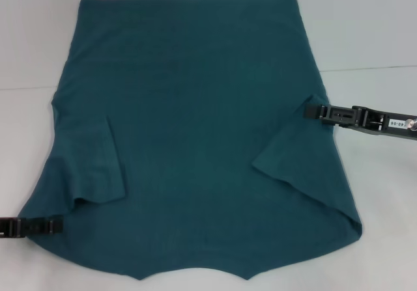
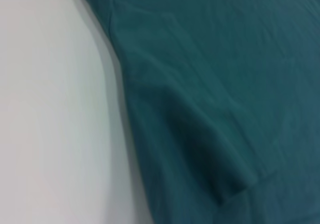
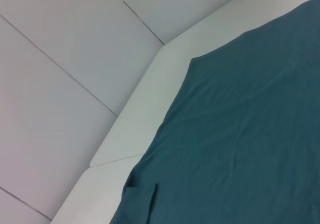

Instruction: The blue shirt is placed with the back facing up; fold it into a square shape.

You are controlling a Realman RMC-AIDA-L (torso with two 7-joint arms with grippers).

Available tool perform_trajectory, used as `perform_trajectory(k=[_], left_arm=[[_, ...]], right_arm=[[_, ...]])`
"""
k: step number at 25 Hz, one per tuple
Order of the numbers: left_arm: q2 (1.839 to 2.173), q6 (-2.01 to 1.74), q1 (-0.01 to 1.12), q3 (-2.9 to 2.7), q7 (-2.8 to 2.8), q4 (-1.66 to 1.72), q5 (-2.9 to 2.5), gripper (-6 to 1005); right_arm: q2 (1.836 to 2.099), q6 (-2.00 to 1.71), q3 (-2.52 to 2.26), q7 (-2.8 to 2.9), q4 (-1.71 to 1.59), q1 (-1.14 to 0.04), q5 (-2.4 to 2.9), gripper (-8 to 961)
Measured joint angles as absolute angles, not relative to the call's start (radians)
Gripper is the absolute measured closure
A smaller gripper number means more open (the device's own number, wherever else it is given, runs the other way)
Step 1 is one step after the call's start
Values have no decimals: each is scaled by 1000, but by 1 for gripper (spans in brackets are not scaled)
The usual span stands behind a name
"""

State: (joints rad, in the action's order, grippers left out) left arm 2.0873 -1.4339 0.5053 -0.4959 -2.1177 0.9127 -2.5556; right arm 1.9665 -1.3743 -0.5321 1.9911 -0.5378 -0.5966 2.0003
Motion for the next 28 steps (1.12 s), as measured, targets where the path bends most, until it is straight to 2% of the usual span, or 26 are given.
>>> perform_trajectory(k=[13,21,28], left_arm=[[2088,-1442,513,-499,-2117,914,-2555,117],[2086,-1443,512,-499,-2122,916,-2556,519],[2085,-1444,513,-499,-2131,926,-2556,745]], right_arm=[[1967,-1375,-530,1992,-539,-595,2000,66],[1967,-1377,-529,1993,-540,-594,2000,68],[1967,-1377,-529,1993,-540,-592,2000,71]])
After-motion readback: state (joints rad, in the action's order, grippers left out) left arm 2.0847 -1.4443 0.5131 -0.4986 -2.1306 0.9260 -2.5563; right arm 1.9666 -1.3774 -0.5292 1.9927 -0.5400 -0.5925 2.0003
